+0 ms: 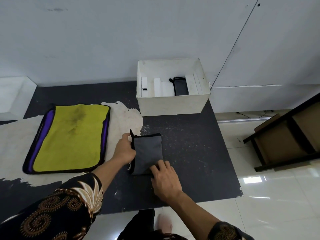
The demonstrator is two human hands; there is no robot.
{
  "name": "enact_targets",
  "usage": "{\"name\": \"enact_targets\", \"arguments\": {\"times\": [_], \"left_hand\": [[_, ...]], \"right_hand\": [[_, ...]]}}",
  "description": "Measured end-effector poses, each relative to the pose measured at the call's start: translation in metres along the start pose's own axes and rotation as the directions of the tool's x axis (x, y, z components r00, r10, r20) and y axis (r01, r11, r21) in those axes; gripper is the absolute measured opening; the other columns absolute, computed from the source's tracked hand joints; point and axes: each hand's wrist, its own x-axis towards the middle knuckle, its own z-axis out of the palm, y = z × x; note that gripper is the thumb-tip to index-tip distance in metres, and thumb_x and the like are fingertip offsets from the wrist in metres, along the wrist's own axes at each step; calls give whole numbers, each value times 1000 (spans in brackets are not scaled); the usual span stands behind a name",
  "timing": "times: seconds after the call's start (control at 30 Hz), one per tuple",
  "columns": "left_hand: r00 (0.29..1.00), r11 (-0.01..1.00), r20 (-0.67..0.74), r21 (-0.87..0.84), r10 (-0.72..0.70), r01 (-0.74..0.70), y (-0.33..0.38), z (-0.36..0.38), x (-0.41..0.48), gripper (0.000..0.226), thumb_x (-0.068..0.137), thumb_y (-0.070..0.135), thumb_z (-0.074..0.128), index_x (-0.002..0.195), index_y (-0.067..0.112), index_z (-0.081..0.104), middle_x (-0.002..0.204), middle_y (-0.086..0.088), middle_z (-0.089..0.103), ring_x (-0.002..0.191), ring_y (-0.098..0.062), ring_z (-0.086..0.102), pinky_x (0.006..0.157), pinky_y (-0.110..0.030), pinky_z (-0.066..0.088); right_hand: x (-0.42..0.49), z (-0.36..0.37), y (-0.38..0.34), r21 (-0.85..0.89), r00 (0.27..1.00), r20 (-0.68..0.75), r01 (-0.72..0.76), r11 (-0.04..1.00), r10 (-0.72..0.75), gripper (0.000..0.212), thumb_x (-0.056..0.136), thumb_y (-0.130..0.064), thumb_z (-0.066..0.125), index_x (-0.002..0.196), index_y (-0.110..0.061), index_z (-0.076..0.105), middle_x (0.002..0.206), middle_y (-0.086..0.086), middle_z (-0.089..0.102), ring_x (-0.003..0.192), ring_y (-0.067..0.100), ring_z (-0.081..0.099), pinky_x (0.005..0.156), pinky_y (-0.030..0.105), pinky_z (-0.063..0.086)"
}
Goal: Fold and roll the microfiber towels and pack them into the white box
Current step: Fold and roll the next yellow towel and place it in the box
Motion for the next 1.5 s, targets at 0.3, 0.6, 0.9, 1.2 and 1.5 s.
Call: {"name": "enact_targets", "arguments": {"times": [0.3,0.6,0.9,1.2,1.5], "left_hand": [[840,638,79,614,537,-465,23,20,-23,70,89,12,59,151,27,30,160,1,20,140,-26,26,111,-41,32],[888,360,418,812,189,-459,27,25,-3,81,92,44,45,154,39,-8,163,-8,-17,148,-36,-2,117,-58,2],[900,417,428,804,89,-424,37,26,7,92,85,53,50,151,44,-14,159,-12,-27,148,-36,-13,116,-58,-2],[789,310,411,757,457,-575,-29,17,-19,66,100,54,17,155,24,-3,162,-6,-20,149,-26,-19,120,-48,-3],[845,316,419,795,333,-518,-52,10,-17,81,86,71,-6,150,24,-22,156,-3,-36,142,-21,-37,116,-46,-18]], "right_hand": [[18,-13,-4,3,992,-51,-119,993,119,45,92,-31,55,134,-16,46,151,10,31,125,32,41,97,46,43],[7,-5,-2,-183,980,166,-76,980,107,64,103,-38,35,156,-15,6,163,13,1,144,36,15,111,53,25],[9,1,-3,-91,984,124,-121,988,132,63,101,-48,33,154,-17,20,162,13,13,144,37,21,109,54,29],[33,-14,-17,51,961,-1,-275,960,276,39,102,-35,37,137,-19,42,154,14,24,134,35,31,105,49,33],[35,-7,-7,-120,959,223,-153,981,177,62,105,-39,29,156,-23,-1,163,12,-13,148,37,2,116,56,17]]}}
